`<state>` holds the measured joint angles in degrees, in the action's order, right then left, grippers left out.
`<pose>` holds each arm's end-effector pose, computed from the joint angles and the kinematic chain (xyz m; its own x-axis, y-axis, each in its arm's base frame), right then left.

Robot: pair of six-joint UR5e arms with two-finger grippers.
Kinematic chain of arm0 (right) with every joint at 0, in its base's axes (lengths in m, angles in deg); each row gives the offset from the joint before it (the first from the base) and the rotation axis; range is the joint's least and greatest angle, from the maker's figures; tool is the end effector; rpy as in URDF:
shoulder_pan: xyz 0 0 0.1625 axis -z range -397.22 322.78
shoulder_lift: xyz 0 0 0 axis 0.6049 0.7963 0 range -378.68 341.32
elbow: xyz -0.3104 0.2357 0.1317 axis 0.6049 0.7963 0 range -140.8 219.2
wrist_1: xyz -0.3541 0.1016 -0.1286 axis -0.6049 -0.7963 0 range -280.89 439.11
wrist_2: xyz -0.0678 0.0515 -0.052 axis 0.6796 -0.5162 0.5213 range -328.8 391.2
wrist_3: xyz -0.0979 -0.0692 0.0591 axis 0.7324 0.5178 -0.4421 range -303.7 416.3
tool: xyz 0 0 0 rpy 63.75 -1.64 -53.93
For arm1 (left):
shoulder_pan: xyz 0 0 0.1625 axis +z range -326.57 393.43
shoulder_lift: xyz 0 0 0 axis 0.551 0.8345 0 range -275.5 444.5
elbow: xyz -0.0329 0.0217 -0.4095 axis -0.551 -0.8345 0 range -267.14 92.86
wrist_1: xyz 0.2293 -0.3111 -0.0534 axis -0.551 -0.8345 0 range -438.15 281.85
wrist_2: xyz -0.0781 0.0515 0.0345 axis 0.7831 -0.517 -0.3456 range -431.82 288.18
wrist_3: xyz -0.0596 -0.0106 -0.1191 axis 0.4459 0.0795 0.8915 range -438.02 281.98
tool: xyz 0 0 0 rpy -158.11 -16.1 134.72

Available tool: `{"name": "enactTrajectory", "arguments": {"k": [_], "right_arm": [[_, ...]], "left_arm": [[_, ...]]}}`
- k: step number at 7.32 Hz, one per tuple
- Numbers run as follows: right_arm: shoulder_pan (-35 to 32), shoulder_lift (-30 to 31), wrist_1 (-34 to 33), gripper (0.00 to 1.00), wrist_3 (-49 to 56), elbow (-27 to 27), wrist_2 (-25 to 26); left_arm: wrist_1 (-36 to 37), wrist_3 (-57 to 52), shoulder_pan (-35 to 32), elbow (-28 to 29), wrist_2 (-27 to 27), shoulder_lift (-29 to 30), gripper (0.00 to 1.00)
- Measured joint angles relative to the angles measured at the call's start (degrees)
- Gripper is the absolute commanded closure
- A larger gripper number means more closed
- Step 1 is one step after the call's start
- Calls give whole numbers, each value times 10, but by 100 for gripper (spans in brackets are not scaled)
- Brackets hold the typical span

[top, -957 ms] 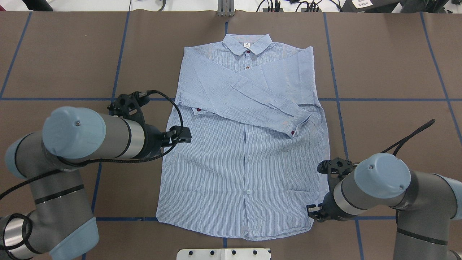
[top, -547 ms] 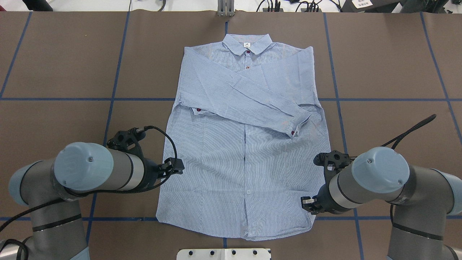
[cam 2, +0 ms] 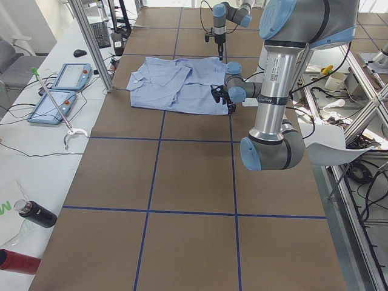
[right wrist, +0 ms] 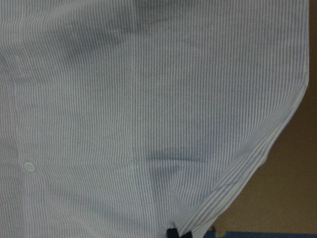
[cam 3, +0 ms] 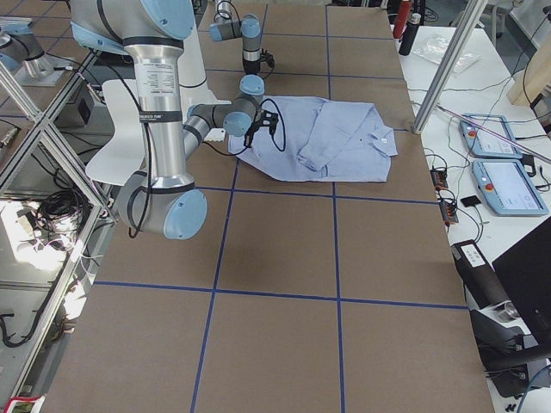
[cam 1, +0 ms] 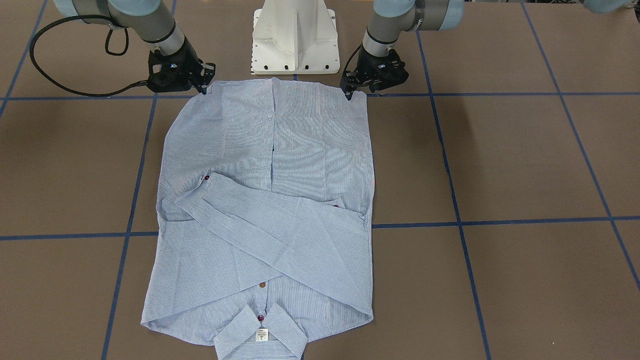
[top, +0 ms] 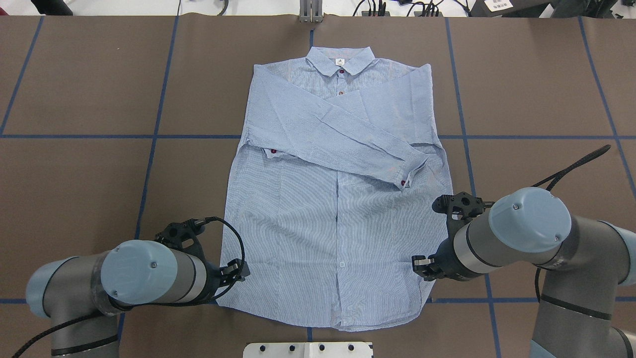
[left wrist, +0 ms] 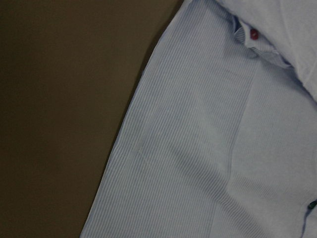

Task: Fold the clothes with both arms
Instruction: 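Lower the left gripper to its hem corner while the right gripper holds, then close both grippers on the two hem corners of the shirt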

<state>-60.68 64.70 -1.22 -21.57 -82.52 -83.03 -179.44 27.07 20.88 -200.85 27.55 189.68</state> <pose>-0.4205 -0.2680 0.3510 0.6174 0.0590 0.7844 0.0477 0.9925 -0.1122 0.5205 -0.2303 0.3370 0.5793 -0.3922 -0.7146 0.2520 0.9199 -0.3006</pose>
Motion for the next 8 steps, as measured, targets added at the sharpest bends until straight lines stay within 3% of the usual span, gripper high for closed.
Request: {"name": "enactTrajectory", "arguments": {"k": [2,8], "right_arm": [[-5,0,0,100,0,-2,-2],[-12,-1,-1,100,0,-3,-6]], "left_arm": [[11,1,3,4,-3,0,33],[18,0,2,13,-5,0,75]]}}
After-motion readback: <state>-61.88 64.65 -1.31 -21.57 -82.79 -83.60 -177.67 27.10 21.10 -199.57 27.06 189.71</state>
